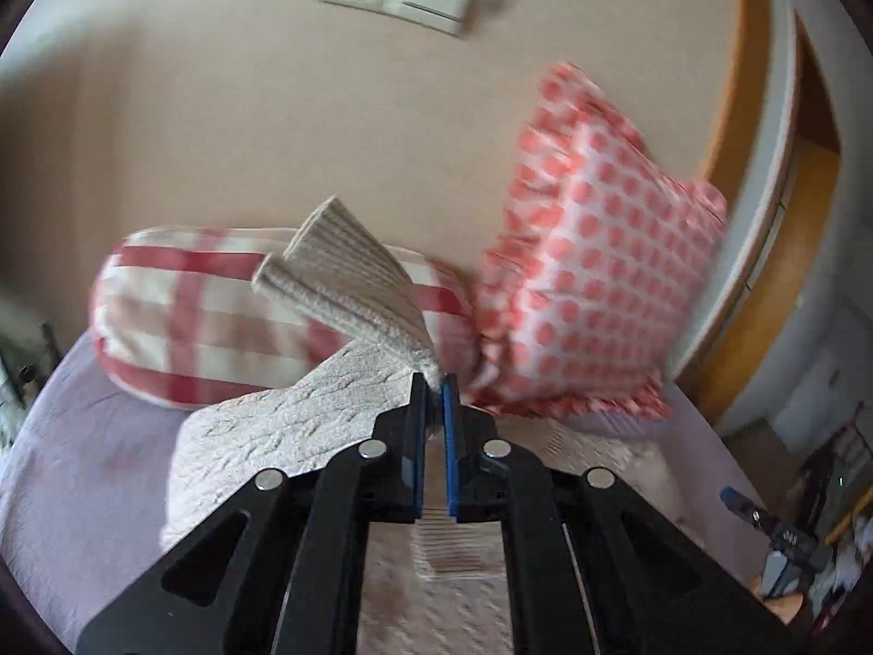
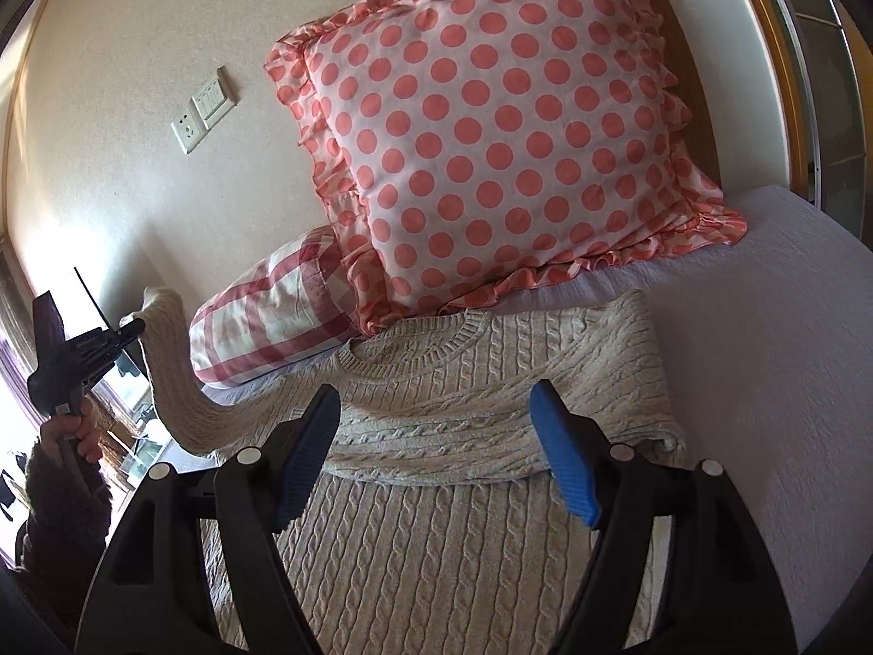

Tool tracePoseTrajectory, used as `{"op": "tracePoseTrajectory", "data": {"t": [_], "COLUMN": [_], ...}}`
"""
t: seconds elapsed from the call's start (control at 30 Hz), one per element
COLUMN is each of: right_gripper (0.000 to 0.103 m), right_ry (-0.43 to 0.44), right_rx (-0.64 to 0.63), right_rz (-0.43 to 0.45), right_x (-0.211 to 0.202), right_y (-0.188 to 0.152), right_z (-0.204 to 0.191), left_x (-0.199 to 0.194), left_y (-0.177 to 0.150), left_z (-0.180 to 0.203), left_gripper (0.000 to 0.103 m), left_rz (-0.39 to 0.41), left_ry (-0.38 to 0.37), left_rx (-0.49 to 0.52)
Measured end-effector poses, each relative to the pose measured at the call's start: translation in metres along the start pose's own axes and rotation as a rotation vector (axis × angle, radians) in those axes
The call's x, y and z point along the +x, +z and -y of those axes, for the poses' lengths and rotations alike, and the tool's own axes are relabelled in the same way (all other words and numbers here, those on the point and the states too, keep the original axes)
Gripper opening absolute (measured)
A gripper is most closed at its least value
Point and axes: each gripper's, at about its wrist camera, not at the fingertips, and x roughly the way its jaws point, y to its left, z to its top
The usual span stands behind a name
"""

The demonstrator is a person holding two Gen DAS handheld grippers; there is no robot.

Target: Fold small clothes

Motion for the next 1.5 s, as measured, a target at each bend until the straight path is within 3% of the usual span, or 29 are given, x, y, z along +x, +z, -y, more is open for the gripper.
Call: {"op": "tracePoseTrajectory", "data": {"t": [0.1, 0.17, 0.27, 0.37, 0.67, 0.7, 0.73, 0.9, 1.0, 1.07, 1.1, 1.17, 1.2, 1.23, 1.37, 1.5], "right_gripper": [0.074, 0.074, 0.067, 0.054, 0.051, 0.036, 0.011, 0.004, 0.004, 0.006, 0.012, 0.037, 0.060, 0.065, 0.065, 0.056], "right_ry": [-0.004, 0.010, 0.008, -0.001, -0.069, -0.071, -0.082, -0.153, -0.254, -0.247, -0.241, -0.197, -0.172, -0.154, -0.159, -0.199], "right_rx": [0.077, 0.136, 0.180, 0.200, 0.142, 0.127, 0.099, 0.073, 0.052, 0.058, 0.072, 0.083, 0.079, 0.069, 0.053, 0.083], "right_rz": [-0.042, -0.084, -0.149, -0.204, -0.390, -0.399, -0.393, -0.249, -0.250, -0.298, -0.306, -0.298, -0.271, -0.245, -0.249, -0.272], "right_x": [0.008, 0.014, 0.025, 0.046, 0.124, 0.128, 0.130, 0.109, 0.112, 0.114, 0.108, 0.086, 0.070, 0.053, -0.001, -0.040], "right_y": [0.004, 0.004, 0.005, 0.007, 0.000, -0.004, -0.008, 0.007, 0.016, 0.010, 0.007, 0.001, -0.006, -0.013, -0.054, -0.094], "right_z": [0.019, 0.033, 0.048, 0.057, 0.049, 0.047, 0.043, 0.046, 0.060, 0.063, 0.063, 0.058, 0.054, 0.051, 0.050, 0.062], "left_x": [0.063, 0.077, 0.063, 0.036, -0.033, -0.037, -0.041, -0.051, -0.057, -0.061, -0.064, -0.070, -0.074, -0.077, -0.090, -0.107], "left_y": [-0.055, -0.089, -0.107, -0.113, -0.155, -0.159, -0.162, -0.173, -0.180, -0.186, -0.190, -0.197, -0.201, -0.205, -0.219, -0.231], "left_z": [0.105, 0.128, 0.104, 0.070, 0.001, -0.007, -0.014, -0.042, -0.052, -0.056, -0.057, -0.060, -0.061, -0.061, -0.059, -0.053], "left_gripper": [0.011, 0.011, 0.018, 0.031, 0.057, 0.057, 0.057, 0.058, 0.058, 0.058, 0.058, 0.058, 0.058, 0.058, 0.058, 0.057], "left_rz": [-0.180, -0.234, -0.247, -0.237, -0.284, -0.289, -0.292, -0.302, -0.317, -0.330, -0.336, -0.347, -0.352, -0.358, -0.368, -0.364], "left_ry": [-0.081, -0.069, -0.052, 0.025, 0.116, 0.121, 0.129, 0.156, 0.144, 0.133, 0.123, 0.096, 0.082, 0.068, 0.023, -0.013], "left_rx": [0.261, 0.350, 0.289, 0.247, 0.154, 0.130, 0.106, 0.006, -0.043, -0.069, -0.080, -0.105, -0.116, -0.126, -0.150, -0.168]}}
